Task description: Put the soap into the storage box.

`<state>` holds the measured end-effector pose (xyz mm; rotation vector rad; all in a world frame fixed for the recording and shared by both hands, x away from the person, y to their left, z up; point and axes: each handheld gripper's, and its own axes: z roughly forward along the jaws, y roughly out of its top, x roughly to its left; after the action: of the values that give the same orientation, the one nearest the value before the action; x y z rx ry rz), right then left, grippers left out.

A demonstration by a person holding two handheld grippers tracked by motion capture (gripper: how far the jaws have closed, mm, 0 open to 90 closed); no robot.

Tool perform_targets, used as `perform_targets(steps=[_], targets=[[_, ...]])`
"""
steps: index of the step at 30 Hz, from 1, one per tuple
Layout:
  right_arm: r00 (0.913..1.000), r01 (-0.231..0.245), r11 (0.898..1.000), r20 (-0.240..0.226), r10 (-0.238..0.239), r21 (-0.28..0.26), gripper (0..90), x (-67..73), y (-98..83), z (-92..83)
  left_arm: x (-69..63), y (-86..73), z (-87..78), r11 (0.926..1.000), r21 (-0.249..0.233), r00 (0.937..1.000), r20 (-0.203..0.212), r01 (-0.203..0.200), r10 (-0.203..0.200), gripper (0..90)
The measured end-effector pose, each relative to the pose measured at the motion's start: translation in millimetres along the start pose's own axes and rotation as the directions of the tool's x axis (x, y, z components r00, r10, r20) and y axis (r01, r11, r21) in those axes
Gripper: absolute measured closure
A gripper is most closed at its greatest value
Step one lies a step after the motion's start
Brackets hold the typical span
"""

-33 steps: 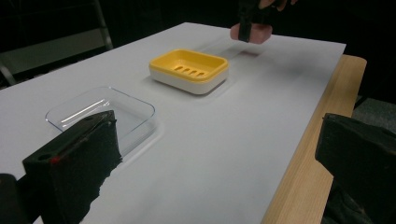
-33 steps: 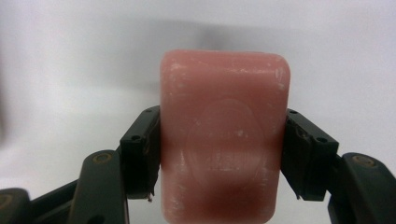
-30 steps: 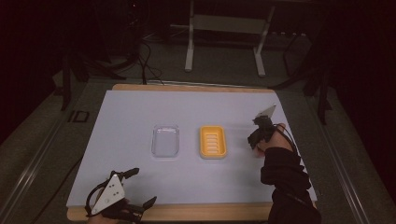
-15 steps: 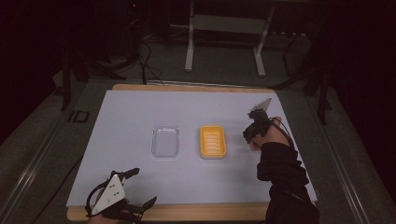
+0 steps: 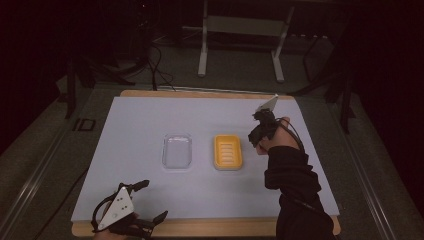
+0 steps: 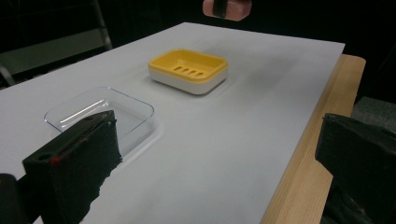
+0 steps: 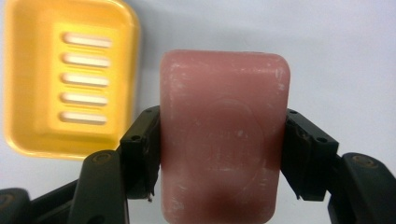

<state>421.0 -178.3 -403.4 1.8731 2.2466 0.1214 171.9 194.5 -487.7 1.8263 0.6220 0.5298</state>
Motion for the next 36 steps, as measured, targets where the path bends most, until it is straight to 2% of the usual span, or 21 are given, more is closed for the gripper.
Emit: perform_targets(steps=[12, 19, 27, 36], targets=[[0.9991, 0.031, 0.999, -0.028, -0.031, -0.007, 37.3, 28.6, 8.2, -6.0, -0.5, 0.3, -0.4, 1.0000, -0.003, 1.0000, 0.002, 0.000, 0.000, 0.2], [0.9979, 0.049, 0.999, -0.041, -0.050, -0.009, 37.3, 50.8, 13.2, -6.4, -0.9, 0.1, -0.1, 1.0000, -0.004, 1.0000, 0.005, -0.001, 0.001, 0.2], [0.9967, 0.054, 0.998, -0.058, -0.056, -0.027, 37.3, 72.5, 16.0, 0.2, -0.8, 0.3, -1.5, 1.0000, -0.008, 1.0000, 0.007, -0.001, 0.001, 0.2], [0.9959, 0.045, 0.999, -0.078, -0.046, -0.020, 37.3, 83.6, 16.1, 17.8, -0.8, 0.4, -2.1, 0.9999, -0.011, 1.0000, 0.007, -0.001, 0.001, 0.2]])
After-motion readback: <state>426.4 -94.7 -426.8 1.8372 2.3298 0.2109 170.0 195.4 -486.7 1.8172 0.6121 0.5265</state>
